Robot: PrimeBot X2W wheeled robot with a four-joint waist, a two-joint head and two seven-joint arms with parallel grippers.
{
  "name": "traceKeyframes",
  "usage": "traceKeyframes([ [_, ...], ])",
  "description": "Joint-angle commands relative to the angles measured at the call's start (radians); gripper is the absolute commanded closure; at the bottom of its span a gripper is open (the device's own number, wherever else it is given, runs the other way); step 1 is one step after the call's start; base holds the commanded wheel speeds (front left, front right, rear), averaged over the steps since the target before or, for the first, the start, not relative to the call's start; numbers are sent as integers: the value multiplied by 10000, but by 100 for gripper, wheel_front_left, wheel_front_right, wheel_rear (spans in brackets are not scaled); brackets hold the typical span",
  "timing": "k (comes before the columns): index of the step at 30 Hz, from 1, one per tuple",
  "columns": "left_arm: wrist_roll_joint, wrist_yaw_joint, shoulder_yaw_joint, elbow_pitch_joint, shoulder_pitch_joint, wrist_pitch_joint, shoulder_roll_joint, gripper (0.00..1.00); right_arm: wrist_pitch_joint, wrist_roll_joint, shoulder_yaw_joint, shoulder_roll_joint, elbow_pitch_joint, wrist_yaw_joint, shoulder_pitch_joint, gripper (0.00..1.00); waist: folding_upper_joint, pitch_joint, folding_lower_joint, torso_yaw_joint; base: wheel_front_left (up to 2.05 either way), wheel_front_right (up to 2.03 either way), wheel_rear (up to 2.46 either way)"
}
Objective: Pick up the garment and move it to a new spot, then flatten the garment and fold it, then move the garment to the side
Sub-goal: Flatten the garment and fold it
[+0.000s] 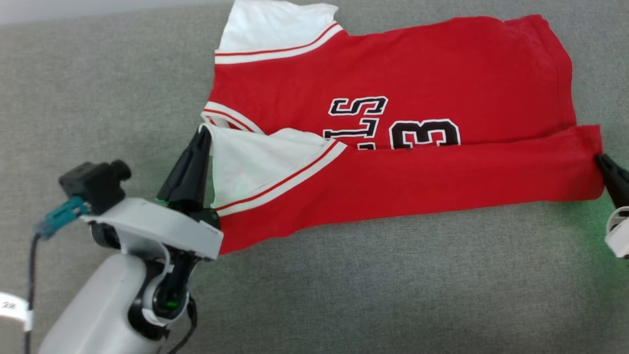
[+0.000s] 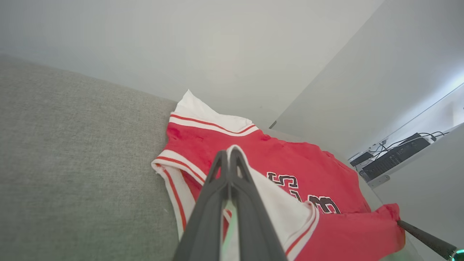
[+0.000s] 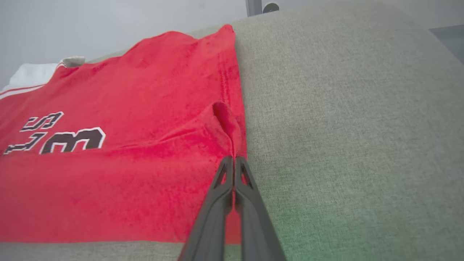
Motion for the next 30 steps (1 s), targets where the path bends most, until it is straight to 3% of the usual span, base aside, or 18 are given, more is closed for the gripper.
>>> traceKeyframes([
  [1, 104, 86, -50, 149, -66, -28, -34, 100, -49, -109, -3, 101, 72, -15, -115, 100, 0, 63, 0, -57, 0, 0, 0],
  [13, 1075, 598, -477, 1620, -370, -219, -38, 100, -754, -305, 356, 645, 807, -15, -681, 100, 0, 491, 0, -198, 0, 0, 0],
  [14, 1082, 608, -548, 1800, -412, -88, -36, 91, -831, -369, 485, 657, 953, -14, -760, 100, 0, 470, 0, -181, 0, 0, 0],
  [16, 1117, 517, -631, 1941, -435, -12, -7, 60, -862, -404, 591, 668, 1112, -15, -809, 100, 0, 405, 0, -160, 0, 0, 0],
  [17, 1064, 445, -661, 1969, -447, 54, -2, 8, -881, -401, 646, 660, 1169, -14, -815, 92, 0, 360, 0, -146, 0, 0, 0],
  [18, 986, 321, -693, 1958, -472, 109, 13, 0, -921, -412, 695, 647, 1231, -14, -809, 67, 0, 304, 0, -129, 0, 0, 0],
  [19, 1068, 271, -732, 1946, -521, 161, 127, 0, -962, -446, 734, 624, 1279, -14, -798, 55, 0, 233, 0, -116, 0, 0, 0],
  [20, 1161, 278, -764, 1915, -554, 241, 259, 0, -1040, -499, 756, 568, 1314, -14, -786, 0, 0, 151, 0, -99, 0, 0, 0],
  [25, 1448, 499, -828, 1275, -627, 882, 1081, 0, -1379, -655, 686, 523, 1248, -15, -636, 0, 0, -311, 0, -107, 0, 0, 0],
  [30, 1636, 1138, -803, -199, -628, 2242, 2214, 0, -1476, -733, 431, 513, 847, -15, -353, 0, 0, -671, 0, -122, 0, 0, 0],
])
